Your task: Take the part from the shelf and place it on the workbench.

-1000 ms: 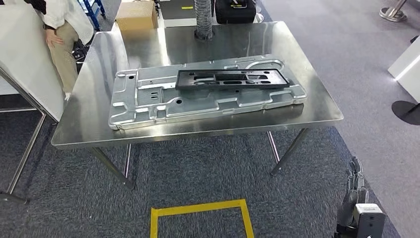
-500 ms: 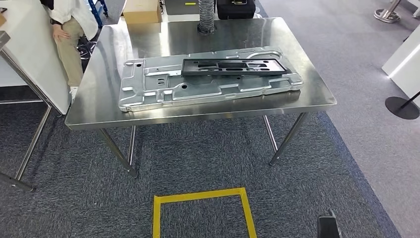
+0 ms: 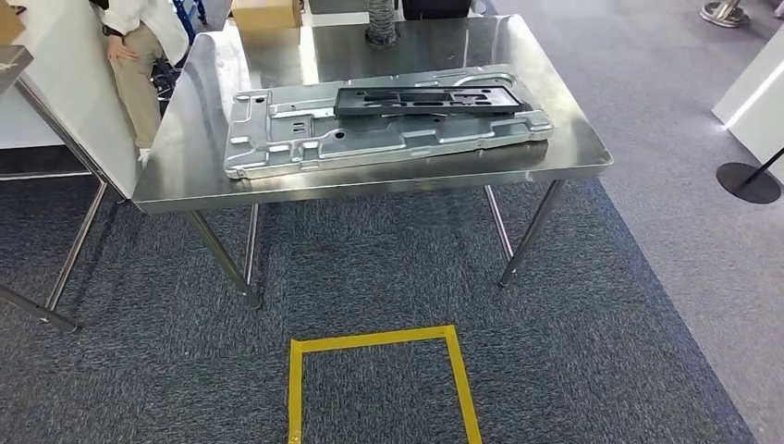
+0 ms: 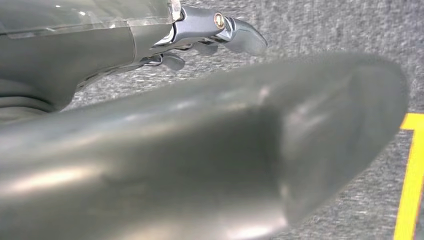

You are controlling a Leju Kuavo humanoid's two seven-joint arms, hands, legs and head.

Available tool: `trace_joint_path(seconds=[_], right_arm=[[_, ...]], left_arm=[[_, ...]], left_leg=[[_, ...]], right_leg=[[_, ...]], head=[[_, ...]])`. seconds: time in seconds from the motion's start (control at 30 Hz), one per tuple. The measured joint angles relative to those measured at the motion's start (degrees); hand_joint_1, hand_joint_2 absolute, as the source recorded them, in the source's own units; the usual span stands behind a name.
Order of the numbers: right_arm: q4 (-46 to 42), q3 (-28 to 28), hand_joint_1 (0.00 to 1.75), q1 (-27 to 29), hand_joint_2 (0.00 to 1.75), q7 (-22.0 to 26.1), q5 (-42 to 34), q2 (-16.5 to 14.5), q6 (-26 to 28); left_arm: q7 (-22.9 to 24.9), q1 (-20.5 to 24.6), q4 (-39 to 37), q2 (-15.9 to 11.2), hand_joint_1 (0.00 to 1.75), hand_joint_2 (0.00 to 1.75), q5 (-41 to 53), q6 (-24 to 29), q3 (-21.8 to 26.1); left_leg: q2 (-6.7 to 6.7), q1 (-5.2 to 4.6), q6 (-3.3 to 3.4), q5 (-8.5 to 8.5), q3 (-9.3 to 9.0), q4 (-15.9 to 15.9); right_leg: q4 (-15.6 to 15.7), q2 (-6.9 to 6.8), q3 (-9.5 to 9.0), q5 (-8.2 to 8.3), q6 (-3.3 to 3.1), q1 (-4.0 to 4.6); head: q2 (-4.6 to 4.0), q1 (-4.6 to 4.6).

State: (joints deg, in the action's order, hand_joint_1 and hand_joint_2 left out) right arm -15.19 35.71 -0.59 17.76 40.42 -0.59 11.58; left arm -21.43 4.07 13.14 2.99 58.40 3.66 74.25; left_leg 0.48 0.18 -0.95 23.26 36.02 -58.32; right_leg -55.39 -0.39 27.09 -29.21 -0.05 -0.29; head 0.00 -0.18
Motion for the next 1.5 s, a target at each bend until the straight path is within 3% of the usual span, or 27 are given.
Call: trace_joint_path(seconds=[0.07, 0.13, 0.17, 0.2, 0.23, 0.3, 0.37, 0.4, 0.47, 0.5, 0.57, 0.63, 0.67, 0.7, 0.73, 0.8, 0.87, 0.9, 1.0, 1.07, 1.13, 1.2, 1.23, 1.3, 1.37, 1.43, 1.5], right_arm=[[1.0, -0.2, 0.00, -0.1, 0.00, -2.4, 0.6, 0.0, -1.6], [1.7, -0.3, 0.00, 0.0, 0.00, -4.5, 0.8, -0.1, -3.3], [2.1, -0.3, 0.00, 0.0, 0.00, -5.7, 0.8, -0.1, -4.3], [2.4, -0.4, 0.00, 0.0, 0.00, -6.9, 1.0, -0.1, -5.3], [2.6, -0.4, 0.00, 0.0, 0.00, -8.1, 1.1, -0.1, -6.4], [3.0, -0.4, 0.00, -0.1, 0.00, -10.5, 1.4, -0.2, -8.4], [3.4, -0.5, 0.00, -0.2, 0.00, -13.2, 1.5, -0.3, -10.5], [3.5, -0.5, 0.00, -0.3, 0.00, -14.7, 1.4, -0.4, -11.5], [3.7, -0.5, 0.00, -0.3, 0.00, -17.3, 1.4, -0.4, -13.4], [3.8, -0.5, 0.00, -0.3, 0.00, -18.2, 1.3, -0.4, -14.1], [3.9, -0.5, 0.00, -0.2, 0.00, -19.2, 1.3, -0.4, -14.7], [4.0, -0.5, 0.00, 0.0, 0.00, -19.5, 1.3, -0.5, -14.8], [4.0, -0.5, 0.00, 0.0, 0.00, -19.5, 1.3, -0.5, -14.8], [4.0, -0.5, 0.00, 0.0, 0.00, -19.5, 1.3, -0.5, -14.8], [4.0, -0.5, 0.00, 0.0, 0.00, -19.5, 1.3, -0.5, -14.8], [4.1, -0.5, 0.00, 0.0, 0.00, -19.5, 1.3, -0.5, -14.8], [4.1, -0.5, 0.00, -0.1, 0.00, -19.6, 1.3, -0.5, -14.9], [4.1, -0.4, 0.00, -0.2, 0.44, -19.6, 1.2, -0.6, -14.9], [4.1, -0.2, 0.00, -0.2, 1.75, -19.7, 0.9, -0.6, -14.9], [4.1, 0.0, 0.00, -0.2, 1.75, -19.9, 0.7, -0.6, -14.9], [4.1, 0.1, 0.00, -0.1, 1.75, -19.9, 0.6, -0.6, -14.8], [4.1, 0.1, 0.00, 0.0, 1.75, -20.0, 0.5, -0.6, -14.8], [4.1, 0.1, 0.00, 0.0, 1.75, -20.0, 0.4, -0.6, -14.8], [4.1, 0.2, 0.00, 0.1, 1.75, -20.3, 0.3, -0.6, -14.7], [4.1, 0.4, 0.00, 0.0, 1.75, -20.7, 0.3, -0.5, -14.4], [4.1, 0.6, 0.00, -0.1, 0.87, -21.0, 0.5, -0.3, -14.1], [4.1, 0.7, 0.00, -0.1, 0.00, -21.0, 0.8, -0.3, -13.7]], left_arm=[[-0.1, -0.2, 0.0, 0.0, 0.00, 0.00, 0.3, -0.1, 0.0], [-0.2, -0.2, 0.0, 0.0, 0.00, 0.00, 0.6, -0.3, -0.1], [-0.2, -0.2, 0.0, 0.0, 0.00, 0.00, 0.8, -0.5, -0.1], [-0.2, -0.2, 0.0, 0.0, 0.00, 0.00, 0.9, -0.7, -0.1], [-0.2, -0.2, 0.0, 0.0, 0.00, 0.00, 1.0, -0.9, -0.1], [-0.2, 0.0, 0.0, -0.1, 0.00, 0.00, 1.3, -1.2, -0.2], [-0.2, 0.5, 0.0, -0.1, 0.00, 0.00, 1.5, -1.5, -0.3], [-0.1, 0.7, 0.0, -0.1, 0.00, 0.00, 1.7, -1.6, -0.3], [0.1, 0.8, 0.0, 0.0, 0.00, 0.00, 2.0, -1.4, -0.6], [0.3, 0.6, -0.1, 0.1, 0.00, 0.00, 2.1, -1.3, -0.6], [0.7, 0.5, -0.1, 0.2, 0.00, 0.00, 2.2, -0.8, -0.8], [1.7, 0.4, -0.1, 0.2, 0.00, 0.00, 2.3, -0.5, -1.0], [2.2, 0.4, -0.1, 0.2, 0.00, 0.00, 2.3, -0.3, -1.0], [2.6, 0.3, -0.1, 0.2, 0.00, 0.00, 2.3, -0.2, -1.0], [2.9, 0.3, -0.1, 0.2, 0.00, 0.00, 2.3, -0.1, -1.0], [3.2, 0.4, -0.1, 0.3, 0.00, 0.00, 2.3, 0.0, -1.0], [3.2, 0.5, -0.1, 0.3, 0.00, 0.00, 2.3, 0.0, -1.1], [3.1, 0.5, -0.1, 0.3, 0.00, 0.00, 2.3, 0.0, -1.1], [3.0, 0.5, -0.1, 0.3, 0.00, 0.00, 2.3, 0.0, -1.1], [3.1, 0.5, -0.1, 0.4, 0.00, 0.00, 2.3, 0.0, -1.1], [3.2, 0.4, -0.1, 0.4, 0.00, 0.00, 2.3, 0.1, -1.1], [3.3, 0.3, -0.1, 0.4, 0.00, 0.00, 2.3, 0.1, -1.1], [3.3, 0.3, -0.1, 0.4, 0.00, 0.00, 2.3, 0.1, -1.1], [3.2, 0.3, -0.1, 0.4, 0.00, 0.00, 2.3, 0.1, -1.1], [3.2, 0.3, -0.2, 0.5, 0.00, 0.87, 2.2, 0.1, -1.1], [3.1, 0.3, -0.2, 0.5, 0.00, 1.75, 2.1, 0.2, -1.1], [2.9, 0.3, -0.2, 0.5, 0.00, 1.75, 2.0, 0.2, -1.1]], left_leg=[[-0.09, 0.18, -0.41, 5.37, 1.55, -4.7], [-0.09, 0.24, -0.72, 10.75, 2.99, -12.0], [-0.09, 0.25, -0.79, 11.53, 3.03, -14.9], [-0.09, 0.25, -0.79, 10.83, 2.28, -16.1], [-0.09, 0.24, -0.71, 9.23, 0.73, -15.6], [-0.10, 0.13, -0.21, 6.88, -5.29, -9.2], [-0.11, -0.15, 0.50, 8.29, -11.32, -0.5], [-0.11, -0.33, 0.88, 9.31, -12.83, 2.3], [-0.01, -0.37, 1.65, 9.30, -12.80, 3.8], [0.09, -0.29, 2.07, 8.69, -12.47, 4.0], [0.26, -0.06, 2.69, 7.27, -11.44, 4.3], [0.28, -0.05, 2.83, 6.13, -10.02, 4.2], [0.30, -0.03, 2.72, 5.63, -9.27, 4.1], [0.32, 0.01, 2.58, 5.20, -8.56, 3.9], [0.34, 0.09, 2.42, 4.86, -7.91, 3.7], [0.34, 0.24, 2.00, 4.45, -6.99, 3.0], [0.32, 0.19, 1.39, 4.25, -6.34, 2.3], [0.31, 0.12, 1.03, 4.16, -6.16, 2.1], [0.22, 0.17, -0.05, 4.37, -5.73, 1.5], [0.09, 0.38, -0.55, 7.28, -3.98, -2.6], [0.06, 0.48, -0.87, 11.68, -0.53, -10.6], [0.06, 0.49, -0.92, 12.96, 1.34, -15.5], [0.05, 0.48, -0.79, 11.81, 0.63, -14.6], [0.03, 0.62, -0.68, 7.92, -3.45, -7.1], [-0.12, 0.79, -0.61, 6.15, -6.77, -0.2], [-0.25, 0.73, -0.16, 6.28, -7.30, 1.4], [-0.25, 0.51, 0.25, 6.15, -7.11, 1.2]], right_leg=[[0.1, -0.21, 1.61, 1.46, -0.80, -0.05], [0.0, -0.24, 3.45, 2.84, -1.08, 0.19], [-0.1, -0.25, 4.42, 3.54, -1.11, 0.31], [-0.3, -0.26, 5.46, 4.21, -1.09, 0.41], [-0.5, -0.26, 6.49, 4.82, -1.03, 0.48], [-1.3, -0.24, 8.51, 5.99, -0.80, 0.63], [-2.0, -0.30, 9.70, 6.96, -0.32, 0.77], [-2.1, -0.38, 9.96, 7.45, 0.01, 0.76], [-1.9, -0.45, 10.21, 8.36, 0.71, 0.63], [-2.2, -0.34, 10.41, 7.85, 1.08, 0.51], [-5.6, -0.06, 11.60, 3.70, 1.86, 0.17], [-13.0, 0.07, 13.58, -1.76, 2.69, -0.20], [-16.3, 0.08, 14.17, -2.87, 3.04, -0.40], [-18.0, 0.08, 13.96, -2.65, 3.29, -0.61], [-17.4, 0.08, 12.58, -1.52, 3.47, -0.83], [-10.0, 0.08, 6.69, 0.59, 3.59, -1.18], [-2.6, 0.25, 1.69, 0.66, 3.04, -1.10], [-1.0, 0.34, 0.75, 0.29, 2.53, -0.96], [-0.3, 0.33, 1.06, 0.49, 0.80, -0.85], [0.0, 0.16, 1.39, 1.04, -0.12, -0.89], [-0.1, 0.10, 2.00, 1.39, -0.60, -0.58], [-0.2, 0.12, 2.46, 1.61, -0.75, -0.26], [-0.3, 0.15, 2.54, 1.65, -0.75, -0.14], [-0.6, 0.21, 2.56, 1.62, -0.69, 0.02], [-1.4, 0.33, 2.88, 1.36, -0.55, 0.45], [-1.9, 0.42, 3.29, 1.22, -0.38, 0.90], [-1.9, 0.42, 3.40, 1.36, -0.16, 0.85]], head=[[-0.01, -0.26], [-0.02, -0.41], [-0.02, -0.38], [-0.02, -0.40], [-0.02, -0.40], [-0.01, -0.41], [0.00, -0.36], [0.00, -0.34], [-0.01, -0.39], [-0.02, -0.44], [-0.02, -0.39], [-0.01, -0.20], [-0.02, -0.21], [-0.01, -0.21], [-0.02, -0.21], [0.00, -0.20], [0.00, -0.23], [0.00, -0.23], [-0.01, -0.31], [-0.02, -0.54], [-0.02, -0.71], [-0.02, -0.71], [-0.02, -0.71], [-0.02, -0.70], [-0.02, -0.71], [-0.02, -0.64], [-0.01, -0.55]])
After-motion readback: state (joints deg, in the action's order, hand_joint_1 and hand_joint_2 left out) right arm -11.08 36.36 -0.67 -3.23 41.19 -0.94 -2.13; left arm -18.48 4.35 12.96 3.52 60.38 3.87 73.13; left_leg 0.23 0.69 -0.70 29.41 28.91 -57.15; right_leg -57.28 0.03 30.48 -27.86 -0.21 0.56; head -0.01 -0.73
